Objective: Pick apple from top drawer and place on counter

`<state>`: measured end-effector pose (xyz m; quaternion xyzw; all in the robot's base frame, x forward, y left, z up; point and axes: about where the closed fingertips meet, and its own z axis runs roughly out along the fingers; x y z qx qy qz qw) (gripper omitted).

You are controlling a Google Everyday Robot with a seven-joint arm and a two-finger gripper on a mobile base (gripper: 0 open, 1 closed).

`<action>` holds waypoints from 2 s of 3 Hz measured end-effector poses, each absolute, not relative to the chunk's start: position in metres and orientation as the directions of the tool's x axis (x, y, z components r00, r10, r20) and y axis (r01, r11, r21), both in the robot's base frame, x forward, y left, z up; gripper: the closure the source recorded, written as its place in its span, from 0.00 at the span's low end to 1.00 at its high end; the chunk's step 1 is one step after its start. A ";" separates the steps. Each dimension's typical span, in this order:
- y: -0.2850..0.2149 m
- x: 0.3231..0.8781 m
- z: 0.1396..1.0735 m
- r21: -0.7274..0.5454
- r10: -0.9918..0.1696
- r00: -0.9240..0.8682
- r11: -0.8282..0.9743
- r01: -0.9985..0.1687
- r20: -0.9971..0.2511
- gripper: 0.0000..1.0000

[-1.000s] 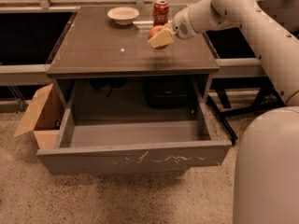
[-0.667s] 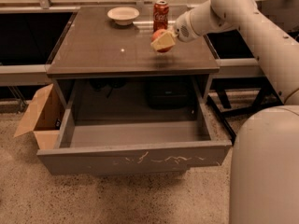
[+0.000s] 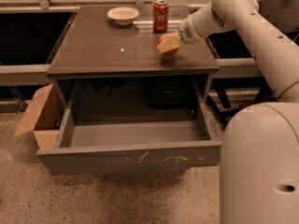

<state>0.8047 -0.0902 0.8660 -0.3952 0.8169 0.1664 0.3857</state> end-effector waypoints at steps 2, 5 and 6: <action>-0.109 0.818 0.861 -0.052 -0.543 -0.427 0.660 -0.750 -0.723 0.08; -0.134 0.819 0.899 -0.117 -0.522 -0.381 0.692 -0.713 -0.763 0.00; -0.156 0.809 0.935 -0.170 -0.500 -0.325 0.714 -0.679 -0.803 0.00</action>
Offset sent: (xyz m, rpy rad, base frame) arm 0.0221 -0.0352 0.0057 -0.0759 0.0160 -0.0641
